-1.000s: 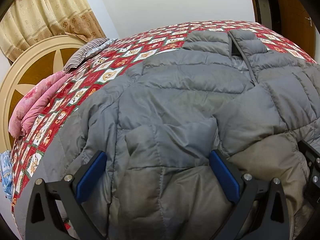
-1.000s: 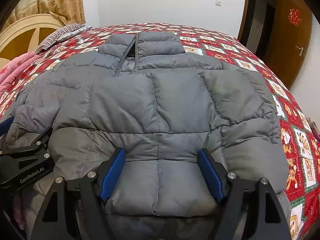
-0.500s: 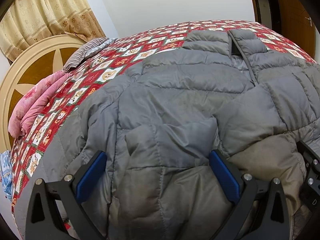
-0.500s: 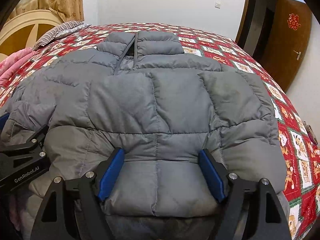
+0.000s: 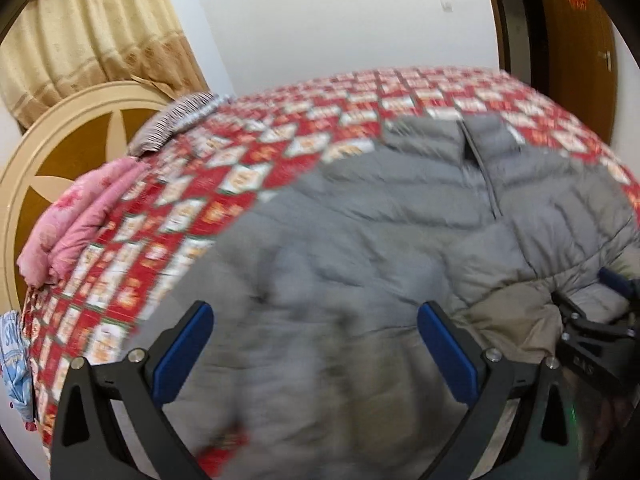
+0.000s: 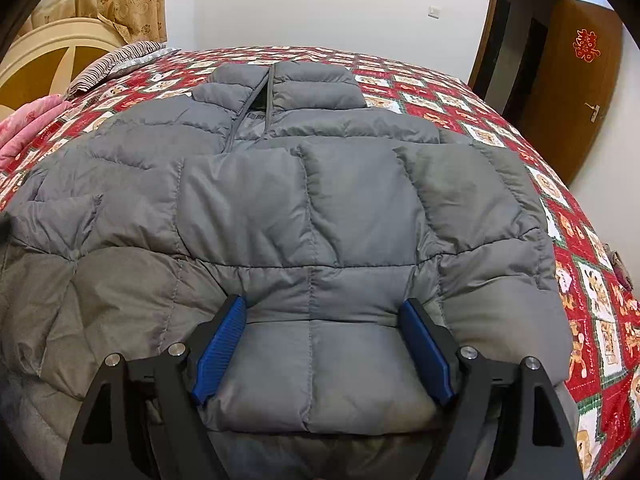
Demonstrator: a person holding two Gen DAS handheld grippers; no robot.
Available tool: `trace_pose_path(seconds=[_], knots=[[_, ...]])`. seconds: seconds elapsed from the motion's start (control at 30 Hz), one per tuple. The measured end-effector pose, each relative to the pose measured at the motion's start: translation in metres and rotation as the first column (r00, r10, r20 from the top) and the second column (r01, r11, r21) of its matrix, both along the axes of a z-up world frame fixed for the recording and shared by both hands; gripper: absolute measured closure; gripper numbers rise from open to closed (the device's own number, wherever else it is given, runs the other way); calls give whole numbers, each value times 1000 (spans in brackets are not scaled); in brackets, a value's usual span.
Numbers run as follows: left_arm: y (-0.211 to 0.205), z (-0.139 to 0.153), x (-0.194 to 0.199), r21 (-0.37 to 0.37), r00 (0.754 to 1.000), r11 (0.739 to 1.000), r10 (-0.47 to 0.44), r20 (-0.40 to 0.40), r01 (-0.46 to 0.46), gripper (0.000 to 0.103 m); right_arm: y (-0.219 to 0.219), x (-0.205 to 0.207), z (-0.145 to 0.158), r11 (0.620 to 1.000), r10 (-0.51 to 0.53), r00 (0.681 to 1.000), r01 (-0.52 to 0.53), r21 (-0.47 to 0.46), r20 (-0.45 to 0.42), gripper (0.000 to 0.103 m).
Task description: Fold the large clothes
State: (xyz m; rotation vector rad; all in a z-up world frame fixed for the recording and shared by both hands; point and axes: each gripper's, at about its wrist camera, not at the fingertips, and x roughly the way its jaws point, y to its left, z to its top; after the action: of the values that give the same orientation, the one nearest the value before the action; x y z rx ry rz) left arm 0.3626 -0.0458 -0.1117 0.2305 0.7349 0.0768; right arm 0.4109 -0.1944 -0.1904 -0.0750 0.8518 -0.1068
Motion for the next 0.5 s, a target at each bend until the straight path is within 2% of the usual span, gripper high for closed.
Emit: trace_pose_path(seconds=[0.1,0.2,0.33,0.5], knots=[[45,9,-17,38,998,998,59,14,-59,0,0,0,0,1000,-1,1000,1,-5,-3,23],[98,0,-34,82,990,986,144,-12,-142,0,1,-5,7,1000,4,1000,-4,-10,-16,23],[182,-26,-71,104,957,955,286,-57,-279,0,0,-34,23,1000,15,1000,-15,3,-12,23],[244,-57,-103,86,913,920,390,-119,-382,0,4,-67,31,998,59,998,-59,-21,-1,22]])
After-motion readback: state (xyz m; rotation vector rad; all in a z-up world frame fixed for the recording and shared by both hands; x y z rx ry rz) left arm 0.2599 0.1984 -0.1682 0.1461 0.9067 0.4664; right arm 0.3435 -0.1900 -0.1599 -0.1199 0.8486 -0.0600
